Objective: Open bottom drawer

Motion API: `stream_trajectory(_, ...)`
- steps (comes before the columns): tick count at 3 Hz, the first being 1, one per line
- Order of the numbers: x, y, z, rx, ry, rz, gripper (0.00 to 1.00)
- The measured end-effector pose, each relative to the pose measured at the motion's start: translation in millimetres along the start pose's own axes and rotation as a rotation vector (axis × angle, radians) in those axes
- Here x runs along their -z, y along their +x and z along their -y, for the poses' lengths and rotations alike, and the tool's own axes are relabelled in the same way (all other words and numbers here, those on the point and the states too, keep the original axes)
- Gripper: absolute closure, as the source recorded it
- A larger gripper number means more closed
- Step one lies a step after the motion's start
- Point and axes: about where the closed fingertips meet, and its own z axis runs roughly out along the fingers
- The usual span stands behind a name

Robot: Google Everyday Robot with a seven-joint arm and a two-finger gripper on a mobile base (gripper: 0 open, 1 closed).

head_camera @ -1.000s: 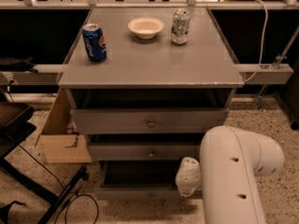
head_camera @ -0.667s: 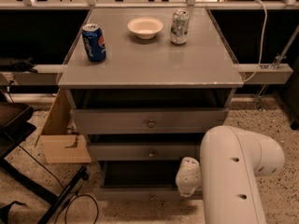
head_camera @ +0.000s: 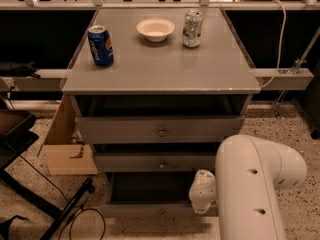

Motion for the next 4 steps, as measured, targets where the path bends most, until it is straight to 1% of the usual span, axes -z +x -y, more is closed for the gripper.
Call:
stream_trajectory(2,0.0,0.0,0.0,0.000,0.000,0.000,0.11)
stream_trajectory(3,-0.1,0.0,-0.1,0.000,0.000,0.000,0.00)
stream_trajectory(4,-0.1,0.0,-0.1,0.000,0.000,0.000,0.00)
